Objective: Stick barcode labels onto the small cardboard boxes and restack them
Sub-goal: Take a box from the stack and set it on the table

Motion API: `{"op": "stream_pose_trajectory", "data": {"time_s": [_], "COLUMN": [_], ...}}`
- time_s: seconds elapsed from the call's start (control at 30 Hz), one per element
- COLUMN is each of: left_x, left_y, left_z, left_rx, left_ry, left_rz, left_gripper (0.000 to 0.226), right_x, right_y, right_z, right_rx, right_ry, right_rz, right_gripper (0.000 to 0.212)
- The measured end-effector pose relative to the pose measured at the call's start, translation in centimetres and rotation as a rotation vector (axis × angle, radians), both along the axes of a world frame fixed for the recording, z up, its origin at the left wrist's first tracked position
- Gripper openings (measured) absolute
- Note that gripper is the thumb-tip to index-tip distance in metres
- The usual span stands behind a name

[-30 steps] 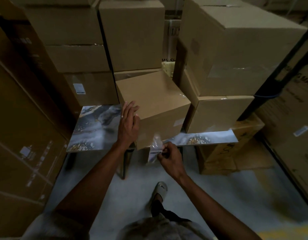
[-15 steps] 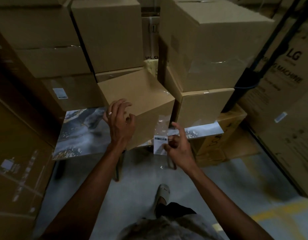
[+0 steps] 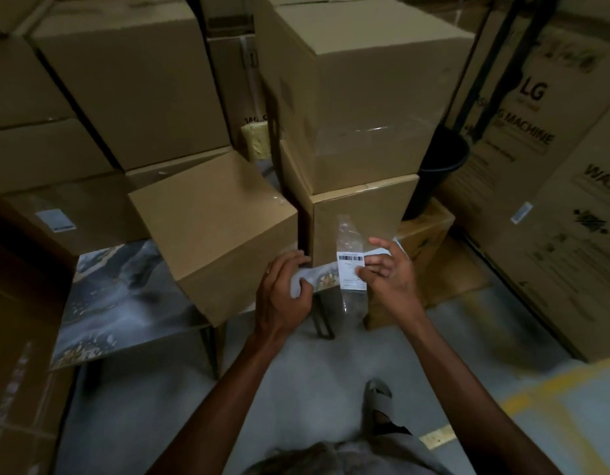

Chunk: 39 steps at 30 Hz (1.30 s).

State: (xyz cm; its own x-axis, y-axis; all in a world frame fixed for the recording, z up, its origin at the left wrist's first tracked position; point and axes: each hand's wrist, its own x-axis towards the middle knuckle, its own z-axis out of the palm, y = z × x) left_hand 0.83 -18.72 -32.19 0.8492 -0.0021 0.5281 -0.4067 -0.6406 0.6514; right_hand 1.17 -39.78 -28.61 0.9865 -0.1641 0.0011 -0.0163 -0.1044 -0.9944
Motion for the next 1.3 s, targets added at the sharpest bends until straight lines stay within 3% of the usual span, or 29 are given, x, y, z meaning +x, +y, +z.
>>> {"op": "stream_pose_trajectory", "data": {"time_s": [0.27, 0.47, 0.73, 0.97, 1.3], "left_x": [4.2, 8.9, 13.4, 14.9, 15.8], "left_y": [-9.9, -16.8, -21.6, -22.5, -21.8], "left_z": [0.1, 1.3, 0.1, 0.0, 0.4], "left_rx": [-0.012, 0.003, -0.008, -0.006, 0.022], "left_ry": [0.157, 0.137, 0.073, 0.077, 0.075], "left_rz": [-0.108, -0.155, -0.072, 0.047, 0.134], "left_gripper": [0.045, 0.044, 0.037, 0.030, 0.024], "right_x": [4.4, 9.0, 16.3, 26.0, 34.8], "right_y": [-9.3, -16.5, -23.8, -25.8, -24.1], "right_z": [1.2, 2.2, 4.3, 6.5, 5.4], "right_rx": [0.019, 0.033, 0.015, -0.023, -0.205], "right_ry": [0.013, -0.023, -0.104, -0.230, -0.293], "right_rz": [-0.038, -0.096, -0.145, -0.220, -0.211], "right_gripper": [0.047, 0.041, 0.042, 0.064, 0.058]}}
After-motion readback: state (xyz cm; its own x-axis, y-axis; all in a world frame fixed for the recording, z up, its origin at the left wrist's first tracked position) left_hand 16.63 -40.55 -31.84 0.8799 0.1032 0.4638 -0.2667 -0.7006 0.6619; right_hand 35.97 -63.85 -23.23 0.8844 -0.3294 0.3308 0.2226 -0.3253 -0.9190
